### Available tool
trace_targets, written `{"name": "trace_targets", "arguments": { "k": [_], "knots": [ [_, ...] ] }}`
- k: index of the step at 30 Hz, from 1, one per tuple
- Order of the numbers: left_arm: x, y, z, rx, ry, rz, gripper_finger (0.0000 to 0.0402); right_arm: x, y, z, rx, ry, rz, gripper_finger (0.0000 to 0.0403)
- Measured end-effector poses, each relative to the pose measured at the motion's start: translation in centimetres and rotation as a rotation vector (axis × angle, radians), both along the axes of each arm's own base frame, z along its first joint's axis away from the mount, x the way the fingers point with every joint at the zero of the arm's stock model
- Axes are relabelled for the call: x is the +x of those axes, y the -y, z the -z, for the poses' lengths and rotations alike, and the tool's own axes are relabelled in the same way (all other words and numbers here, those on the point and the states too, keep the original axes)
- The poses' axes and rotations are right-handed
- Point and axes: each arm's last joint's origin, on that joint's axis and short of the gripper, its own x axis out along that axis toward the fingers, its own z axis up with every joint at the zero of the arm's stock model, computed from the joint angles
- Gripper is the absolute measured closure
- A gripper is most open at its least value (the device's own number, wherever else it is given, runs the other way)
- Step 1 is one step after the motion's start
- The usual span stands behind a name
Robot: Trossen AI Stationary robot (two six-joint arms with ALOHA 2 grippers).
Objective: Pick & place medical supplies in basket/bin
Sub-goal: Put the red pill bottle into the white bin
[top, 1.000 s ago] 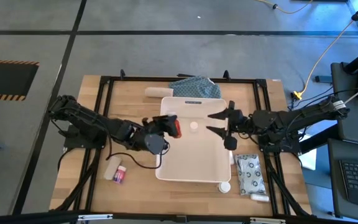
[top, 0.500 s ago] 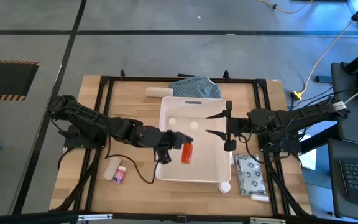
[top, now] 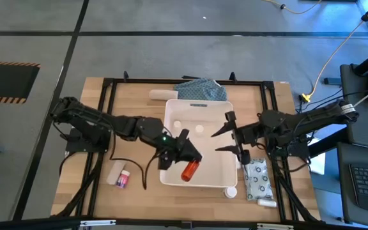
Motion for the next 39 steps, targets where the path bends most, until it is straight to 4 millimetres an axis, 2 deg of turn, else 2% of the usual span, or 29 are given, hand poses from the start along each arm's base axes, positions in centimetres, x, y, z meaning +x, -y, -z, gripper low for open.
{"name": "trace_targets", "arguments": {
  "k": [16,21,29,39],
  "knots": [
    [0.3,-1.5,-0.4,-0.017,0.045,0.123,0.0259,3.4,-0.9,1.1,0.227,0.064,-0.080,0.0175],
    [0.2,-1.4,-0.4,-0.005,0.052,0.160,0.0259,4.4,-1.1,0.8,0.229,0.072,-0.083,0.0175],
    [0.3,-1.5,-0.4,-0.011,0.046,0.160,0.0252,6.4,-1.9,0.5,0.211,0.048,-0.200,0.0175],
    [0.3,-1.7,-0.4,-0.012,0.045,0.144,0.0256,7.1,-2.2,0.4,0.236,0.033,-0.232,0.0175]
  ]
}}
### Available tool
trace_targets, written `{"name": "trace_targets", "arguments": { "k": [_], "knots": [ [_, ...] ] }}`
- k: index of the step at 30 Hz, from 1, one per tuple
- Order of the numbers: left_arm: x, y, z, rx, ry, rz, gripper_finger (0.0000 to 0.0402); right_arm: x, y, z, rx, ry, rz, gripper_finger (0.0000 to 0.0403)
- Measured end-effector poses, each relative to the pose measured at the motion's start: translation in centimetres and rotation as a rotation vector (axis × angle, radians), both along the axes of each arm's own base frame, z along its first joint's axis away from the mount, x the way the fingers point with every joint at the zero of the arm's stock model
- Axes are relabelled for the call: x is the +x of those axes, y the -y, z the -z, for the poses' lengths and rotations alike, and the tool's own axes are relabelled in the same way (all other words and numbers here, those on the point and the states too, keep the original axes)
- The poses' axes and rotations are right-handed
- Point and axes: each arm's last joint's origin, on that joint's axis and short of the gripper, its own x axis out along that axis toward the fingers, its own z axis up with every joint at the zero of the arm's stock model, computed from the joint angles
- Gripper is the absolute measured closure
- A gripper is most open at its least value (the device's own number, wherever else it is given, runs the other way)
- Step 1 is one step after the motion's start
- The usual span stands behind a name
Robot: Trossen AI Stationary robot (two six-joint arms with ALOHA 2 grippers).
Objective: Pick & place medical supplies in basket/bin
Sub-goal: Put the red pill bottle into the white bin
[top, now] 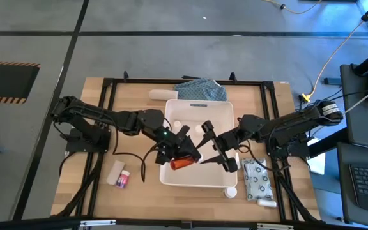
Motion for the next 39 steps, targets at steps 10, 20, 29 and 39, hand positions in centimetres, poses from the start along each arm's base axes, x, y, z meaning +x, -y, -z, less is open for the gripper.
{"name": "trace_targets", "arguments": {
  "k": [10,20,29,39],
  "knots": [
    [0.1,-0.2,0.2,0.000,-0.026,-0.058,0.0256,0.0,0.0,-0.2,0.041,-0.005,-0.005,0.0215],
    [0.1,-0.1,0.2,-0.014,-0.025,-0.086,0.0229,0.0,0.0,0.0,0.033,-0.028,-0.004,0.0283],
    [-0.2,0.2,0.7,-0.116,-0.138,-0.238,0.0221,0.1,0.2,0.8,0.015,-0.131,0.027,0.0283],
    [-0.9,1.7,1.3,-0.106,-0.210,-0.332,0.0221,0.3,1.0,1.3,0.008,-0.163,0.077,0.0283]
  ]
}}
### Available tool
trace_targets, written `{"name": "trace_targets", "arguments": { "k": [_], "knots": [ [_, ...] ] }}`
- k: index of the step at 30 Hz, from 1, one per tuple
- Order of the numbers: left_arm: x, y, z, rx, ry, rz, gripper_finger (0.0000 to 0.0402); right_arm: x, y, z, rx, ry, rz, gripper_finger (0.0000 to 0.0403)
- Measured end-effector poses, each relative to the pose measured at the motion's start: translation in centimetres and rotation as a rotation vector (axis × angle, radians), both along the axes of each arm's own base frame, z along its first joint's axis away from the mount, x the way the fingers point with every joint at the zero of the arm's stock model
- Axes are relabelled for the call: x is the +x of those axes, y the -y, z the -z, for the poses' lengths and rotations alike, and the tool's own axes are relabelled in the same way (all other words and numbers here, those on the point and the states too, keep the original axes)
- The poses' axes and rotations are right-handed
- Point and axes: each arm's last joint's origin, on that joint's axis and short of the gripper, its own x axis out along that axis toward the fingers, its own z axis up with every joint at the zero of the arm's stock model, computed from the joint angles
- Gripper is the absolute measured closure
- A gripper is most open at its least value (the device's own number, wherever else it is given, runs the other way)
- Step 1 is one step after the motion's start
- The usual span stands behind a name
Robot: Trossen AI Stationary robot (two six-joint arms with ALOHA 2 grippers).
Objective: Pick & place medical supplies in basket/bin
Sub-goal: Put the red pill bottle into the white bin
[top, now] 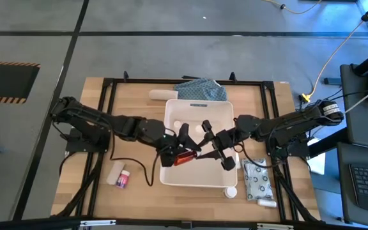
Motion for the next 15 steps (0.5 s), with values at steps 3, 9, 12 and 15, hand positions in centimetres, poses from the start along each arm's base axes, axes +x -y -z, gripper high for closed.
{"name": "trace_targets", "arguments": {
  "k": [3,9,12,15],
  "knots": [
    [-0.4,0.8,-0.2,0.064,0.019,-0.112,0.0221,0.0,0.0,-0.1,0.000,0.010,0.000,0.0283],
    [-0.9,1.1,0.1,0.111,-0.016,-0.264,0.0221,-0.2,0.0,-0.1,0.007,-0.002,0.007,0.0283],
    [-1.1,1.1,0.0,0.106,-0.014,-0.323,0.0222,-0.4,0.0,-0.3,0.030,-0.009,0.002,0.0283],
    [-1.9,1.2,-0.6,0.108,-0.014,-0.321,0.0222,-0.6,-0.3,-0.5,0.029,-0.009,-0.015,0.0283]
  ]
}}
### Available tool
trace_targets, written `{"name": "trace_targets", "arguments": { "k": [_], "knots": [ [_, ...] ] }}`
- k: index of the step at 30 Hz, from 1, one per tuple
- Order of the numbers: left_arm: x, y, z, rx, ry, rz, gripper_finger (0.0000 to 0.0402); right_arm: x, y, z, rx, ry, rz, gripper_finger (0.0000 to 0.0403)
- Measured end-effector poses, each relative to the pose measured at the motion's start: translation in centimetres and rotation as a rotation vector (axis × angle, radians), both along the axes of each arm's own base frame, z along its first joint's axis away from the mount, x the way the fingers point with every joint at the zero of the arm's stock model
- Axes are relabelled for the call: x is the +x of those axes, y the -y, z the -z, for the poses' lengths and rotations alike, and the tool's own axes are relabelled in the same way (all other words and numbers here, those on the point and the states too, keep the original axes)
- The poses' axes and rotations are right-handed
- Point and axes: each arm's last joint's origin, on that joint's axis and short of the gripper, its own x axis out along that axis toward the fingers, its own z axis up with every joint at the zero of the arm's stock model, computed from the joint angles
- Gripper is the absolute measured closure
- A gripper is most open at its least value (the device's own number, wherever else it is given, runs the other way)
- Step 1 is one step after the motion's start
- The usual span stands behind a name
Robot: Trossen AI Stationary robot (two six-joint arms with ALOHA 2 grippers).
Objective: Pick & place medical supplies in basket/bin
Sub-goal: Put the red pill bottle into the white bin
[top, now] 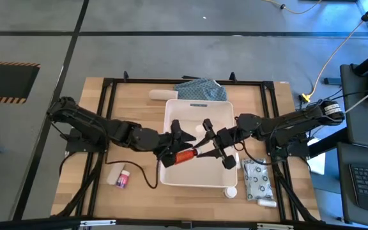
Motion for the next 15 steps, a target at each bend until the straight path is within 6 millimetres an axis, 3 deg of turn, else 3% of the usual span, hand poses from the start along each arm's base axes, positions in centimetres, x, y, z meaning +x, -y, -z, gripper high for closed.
{"name": "trace_targets", "arguments": {
  "k": [7,10,15],
  "knots": [
    [-3.1,0.0,-1.7,-0.044,0.017,-0.142,0.0222,-2.1,0.3,-0.8,-0.001,-0.109,0.027,0.0283],
    [-4.3,-0.4,-2.1,-0.147,0.036,-0.235,0.0222,-3.1,1.0,-0.9,-0.024,-0.202,0.140,0.0283],
    [-5.2,-1.1,-1.9,-0.266,0.047,-0.374,0.0222,-3.6,2.5,-3.1,-0.140,-0.398,0.392,0.0283]
  ]
}}
